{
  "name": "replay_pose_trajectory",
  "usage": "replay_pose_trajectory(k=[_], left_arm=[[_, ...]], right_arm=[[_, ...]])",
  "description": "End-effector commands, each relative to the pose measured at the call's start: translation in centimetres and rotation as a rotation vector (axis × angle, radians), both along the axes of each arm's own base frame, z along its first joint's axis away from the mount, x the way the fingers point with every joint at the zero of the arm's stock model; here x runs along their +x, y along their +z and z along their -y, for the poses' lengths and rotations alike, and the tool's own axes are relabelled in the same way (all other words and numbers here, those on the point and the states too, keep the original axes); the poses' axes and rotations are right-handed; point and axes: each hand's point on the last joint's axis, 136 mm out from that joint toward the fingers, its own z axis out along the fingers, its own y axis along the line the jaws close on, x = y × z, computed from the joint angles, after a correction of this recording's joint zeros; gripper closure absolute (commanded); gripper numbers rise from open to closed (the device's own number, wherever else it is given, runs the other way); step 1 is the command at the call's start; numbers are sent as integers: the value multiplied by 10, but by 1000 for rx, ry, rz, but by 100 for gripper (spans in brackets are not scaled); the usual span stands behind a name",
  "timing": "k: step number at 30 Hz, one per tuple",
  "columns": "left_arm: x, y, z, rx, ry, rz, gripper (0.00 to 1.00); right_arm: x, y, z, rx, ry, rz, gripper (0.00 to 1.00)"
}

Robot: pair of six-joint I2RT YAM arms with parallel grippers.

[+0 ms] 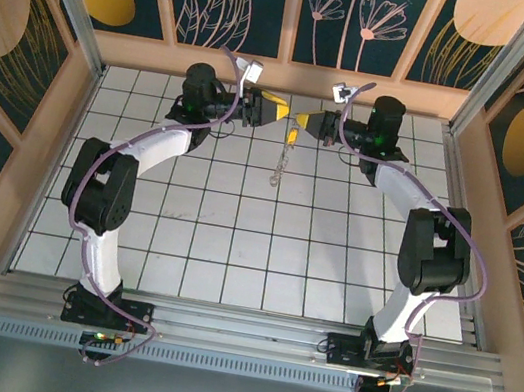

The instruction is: Put the keys on the keyring

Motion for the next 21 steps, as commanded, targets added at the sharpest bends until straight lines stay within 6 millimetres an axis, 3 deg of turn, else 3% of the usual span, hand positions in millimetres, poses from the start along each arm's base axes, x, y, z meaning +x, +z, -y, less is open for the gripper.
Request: replay_pose_trajectory(k=[1,21], left_arm=[[0,-5,5,7,-29,12,53],[-3,-12,21,6,-69,-2,61]], right_arm=[[-4,25,-5,32,45,91,100],[-7,29,-13,52,64,94,100]])
